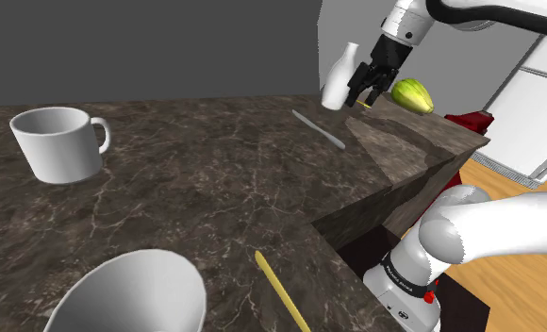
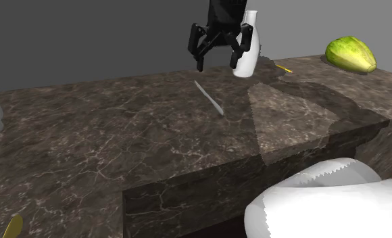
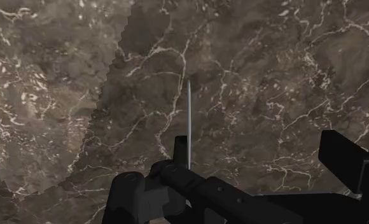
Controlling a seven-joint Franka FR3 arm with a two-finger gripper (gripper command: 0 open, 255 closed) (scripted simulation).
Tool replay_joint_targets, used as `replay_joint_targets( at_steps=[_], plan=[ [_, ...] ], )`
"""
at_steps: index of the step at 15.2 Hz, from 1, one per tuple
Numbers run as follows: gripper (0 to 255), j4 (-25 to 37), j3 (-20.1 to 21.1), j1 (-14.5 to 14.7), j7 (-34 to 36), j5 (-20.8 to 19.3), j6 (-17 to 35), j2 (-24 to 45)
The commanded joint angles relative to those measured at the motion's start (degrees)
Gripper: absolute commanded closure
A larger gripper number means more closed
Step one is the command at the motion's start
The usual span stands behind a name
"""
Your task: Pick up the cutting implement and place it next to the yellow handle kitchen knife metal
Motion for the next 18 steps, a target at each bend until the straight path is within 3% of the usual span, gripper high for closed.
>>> replay_joint_targets(
  at_steps=[1,12,18],
  plan=[
    [0,0.0,0.0,0.0,0.0,0.0,0.0,0.0],
    [0,9.0,-3.1,-1.6,-2.5,-2.3,7.0,26.4],
    [0,5.5,-3.2,-1.6,-2.5,-2.4,10.9,27.1]
  ],
)
